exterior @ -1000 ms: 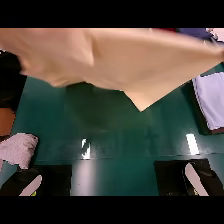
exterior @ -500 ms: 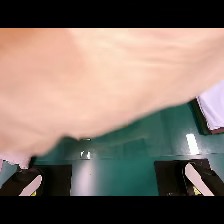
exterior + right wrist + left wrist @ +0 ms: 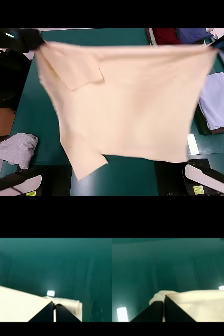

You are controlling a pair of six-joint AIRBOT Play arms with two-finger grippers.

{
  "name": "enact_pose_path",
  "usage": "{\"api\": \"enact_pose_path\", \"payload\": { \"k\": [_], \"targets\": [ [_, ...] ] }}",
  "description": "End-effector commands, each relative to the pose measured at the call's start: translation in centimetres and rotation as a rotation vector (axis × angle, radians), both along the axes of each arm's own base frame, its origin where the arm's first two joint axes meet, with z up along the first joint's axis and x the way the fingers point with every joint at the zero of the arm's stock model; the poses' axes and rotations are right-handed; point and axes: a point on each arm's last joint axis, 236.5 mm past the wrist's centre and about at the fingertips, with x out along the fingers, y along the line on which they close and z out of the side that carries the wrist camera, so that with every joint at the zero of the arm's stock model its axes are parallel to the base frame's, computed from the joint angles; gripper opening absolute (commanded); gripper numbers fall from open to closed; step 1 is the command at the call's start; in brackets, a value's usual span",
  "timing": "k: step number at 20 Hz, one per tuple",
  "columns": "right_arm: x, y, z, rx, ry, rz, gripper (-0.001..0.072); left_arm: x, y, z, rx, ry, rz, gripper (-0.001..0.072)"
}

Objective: Fold the shirts.

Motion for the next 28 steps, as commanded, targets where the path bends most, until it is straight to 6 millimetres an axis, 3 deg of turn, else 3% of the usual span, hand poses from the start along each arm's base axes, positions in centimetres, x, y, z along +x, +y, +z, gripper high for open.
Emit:
{"api": "enact_pose_path", "payload": {
  "k": [1,2,4,8,10,13,16,21,22,23,24,25,28],
  "targets": [
    [3.1,0.8,-12.5,0.019,0.258,0.031,0.0015,4.2,-0.8,-11.6,0.006,0.196,0.001,0.0029],
    [4.7,0.4,-14.5,0.025,0.272,0.017,0.0015,5.6,-0.8,-13.2,0.015,0.190,0.000,0.0029],
    [7.8,-0.3,-16.3,0.034,0.269,-0.006,0.0015,7.5,-0.6,-14.8,0.014,0.181,0.007,0.0029],
    [11.2,-0.1,-14.9,0.028,0.227,0.027,0.0015,8.8,2.0,-14.3,-0.027,0.194,0.047,0.0029],
    [10.4,-0.4,-14.7,-0.031,0.250,0.045,0.0015,7.2,2.9,-14.7,-0.024,0.264,0.012,0.0030],
    [7.6,0.2,-15.9,-0.103,0.319,0.091,0.0015,3.8,3.4,-17.0,0.005,0.413,-0.048,0.0030],
    [5.1,1.8,-18.3,-0.113,0.373,0.120,0.0015,1.8,3.2,-19.6,0.009,0.500,-0.079,0.0030],
    [3.4,3.0,-21.5,-0.108,0.392,0.113,0.0016,-1.5,2.9,-24.1,-0.007,0.642,-0.084,0.0031],
    [3.2,3.0,-21.8,-0.106,0.397,0.109,0.0017,-1.9,2.9,-24.5,-0.006,0.657,-0.085,0.0066],
    [3.0,2.9,-21.8,-0.103,0.401,0.101,0.0043,-2.0,2.9,-24.5,-0.007,0.663,-0.084,0.0384],
    [3.0,2.7,-21.5,-0.099,0.397,0.095,0.0224,-2.2,3.1,-24.2,-0.017,0.673,-0.061,0.0587],
    [2.9,2.4,-20.9,-0.090,0.396,0.089,0.0344,-2.5,3.1,-23.6,-0.023,0.675,-0.052,0.0587],
    [1.0,2.5,-18.7,-0.111,0.397,0.141,0.0343,-4.6,4.1,-20.1,0.032,0.633,-0.037,0.0587]
  ]
}}
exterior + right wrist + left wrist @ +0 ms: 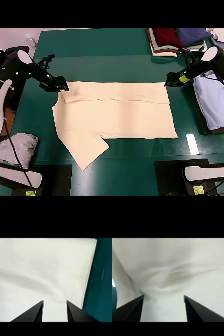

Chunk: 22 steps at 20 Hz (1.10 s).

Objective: Fold the shirts.

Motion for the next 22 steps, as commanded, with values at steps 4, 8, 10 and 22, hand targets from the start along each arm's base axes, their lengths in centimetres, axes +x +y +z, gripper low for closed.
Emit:
{"api": "enact_pose_path", "payload": {
  "k": [4,8,10,22],
  "targets": [
    [-4.8,1.3,6.0,-0.006,-0.022,0.089,0.0341,-11.7,2.5,0.2,0.115,0.088,0.068,0.0587],
    [-5.2,2.6,9.7,-0.019,-0.145,0.113,0.0341,-23.3,1.8,-5.6,0.081,0.253,0.136,0.0587],
    [-5.4,2.7,10.5,-0.020,-0.168,0.113,0.0341,-26.5,0.6,-7.0,0.033,0.296,0.164,0.0588],
    [-6.9,2.6,10.3,-0.015,-0.114,0.118,0.0310,-27.0,-6.6,-8.7,-0.198,0.227,0.142,0.0470]
  ]
}}
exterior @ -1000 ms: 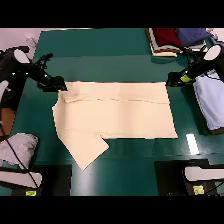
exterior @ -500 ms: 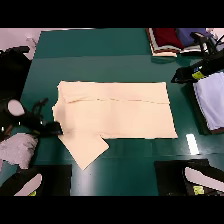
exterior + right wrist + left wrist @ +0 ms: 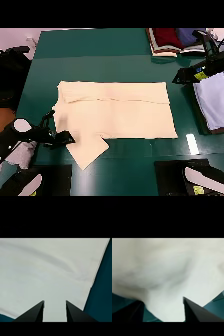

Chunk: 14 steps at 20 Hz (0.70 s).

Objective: Fold the shirts.

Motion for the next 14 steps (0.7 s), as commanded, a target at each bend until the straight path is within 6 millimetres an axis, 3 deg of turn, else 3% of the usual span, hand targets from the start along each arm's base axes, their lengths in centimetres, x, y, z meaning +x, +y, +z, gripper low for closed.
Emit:
{"api": "enact_pose_path", "payload": {
  "k": [1,2,3,4,7,10,12,14],
  "targets": [
    [-1.0,-0.3,-0.4,0.003,0.048,-0.007,0.0310,-0.4,-1.9,0.0,-0.034,-0.020,-0.039,0.0297],
    [-1.6,-0.9,-0.8,0.004,0.074,-0.018,0.0310,-0.4,-2.0,0.3,-0.035,-0.020,-0.048,0.0201],
    [-2.3,-1.6,-1.4,0.006,0.098,-0.040,0.0310,-0.1,-2.0,0.8,-0.033,-0.031,-0.065,0.0053],
    [-3.3,-2.5,-2.4,0.010,0.126,-0.069,0.0309,0.3,-2.1,1.5,-0.036,-0.048,-0.086,0.0029],
    [-8.5,-5.8,-7.6,0.037,0.278,-0.211,0.0313,2.1,-2.4,3.6,-0.043,-0.105,-0.098,0.0029],
    [-14.4,-8.6,-14.0,0.112,0.425,-0.426,0.0350,2.7,-2.6,4.2,-0.049,-0.134,-0.110,0.0029],
    [-17.8,-8.6,-17.4,0.211,0.514,-0.562,0.0510,2.7,-2.6,4.2,-0.048,-0.137,-0.116,0.0029],
    [-18.9,-7.4,-19.4,0.328,0.537,-0.654,0.0513,2.7,-2.6,4.2,-0.049,-0.136,-0.116,0.0029]
  ]
}}
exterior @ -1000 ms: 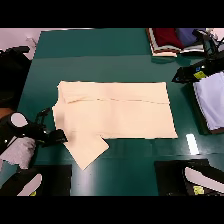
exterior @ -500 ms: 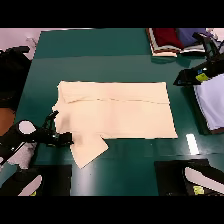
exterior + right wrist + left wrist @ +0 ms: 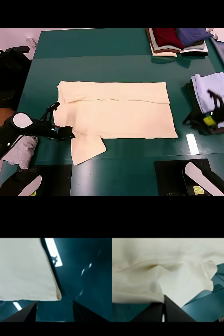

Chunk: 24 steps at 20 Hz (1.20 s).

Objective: Fold the shirts.

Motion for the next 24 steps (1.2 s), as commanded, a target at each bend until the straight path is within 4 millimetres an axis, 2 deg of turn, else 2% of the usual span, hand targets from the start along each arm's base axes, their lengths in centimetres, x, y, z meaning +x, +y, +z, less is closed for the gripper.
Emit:
{"api": "enact_pose_path", "payload": {
  "k": [1,4,8,9,10,12,13,14,16,18,20,21,23,24],
  "targets": [
    [-2.9,2.0,-3.9,0.161,0.032,-0.200,0.0512,0.2,-0.1,0.3,-0.003,-0.011,-0.007,0.0029],
    [-2.3,4.0,-4.9,0.220,0.001,-0.222,0.0511,0.2,-0.1,0.3,-0.003,-0.011,-0.006,0.0029],
    [-1.6,5.5,-5.6,0.199,0.004,-0.135,0.0502,0.2,-0.1,0.3,-0.004,-0.010,-0.006,0.0029],
    [-1.6,6.1,-5.7,0.205,0.017,-0.099,0.0451,0.2,-0.1,0.3,-0.003,-0.011,-0.006,0.0029],
    [-1.3,6.6,-5.6,0.204,0.025,-0.057,0.0337,0.1,-0.1,0.3,-0.002,-0.007,-0.010,0.0028],
    [-0.3,7.4,-4.9,0.185,0.009,0.036,0.0043,-0.6,0.2,0.7,0.014,0.013,-0.046,0.0026],
    [0.3,7.8,-4.0,0.182,-0.005,0.079,0.0017,-0.8,0.5,1.2,0.029,0.020,-0.072,0.0025],
    [0.7,8.0,-2.9,0.167,-0.022,0.129,0.0017,-1.0,0.8,2.1,0.044,0.010,-0.097,0.0025],
    [-0.2,7.2,-1.0,0.069,-0.019,0.261,0.0017,-1.6,1.3,3.9,0.062,-0.042,-0.092,0.0025],
    [-2.0,5.7,0.9,-0.042,0.005,0.340,0.0016,-3.7,1.5,5.6,0.054,-0.041,-0.098,0.0026],
    [-3.2,4.6,2.8,-0.124,-0.014,0.377,0.0016,-6.7,1.7,6.5,0.053,0.009,-0.130,0.0027],
    [-3.5,4.0,3.6,-0.164,-0.035,0.379,0.0016,-7.5,1.9,6.9,0.053,0.013,-0.141,0.0028],
    [-3.3,3.2,5.1,-0.226,-0.103,0.355,0.0016,-7.2,1.8,7.3,0.050,-0.024,-0.133,0.0028],
    [-2.7,2.9,5.8,-0.241,-0.138,0.340,0.0016,-5.9,1.7,7.4,0.046,-0.071,-0.106,0.0028]
  ]
}}
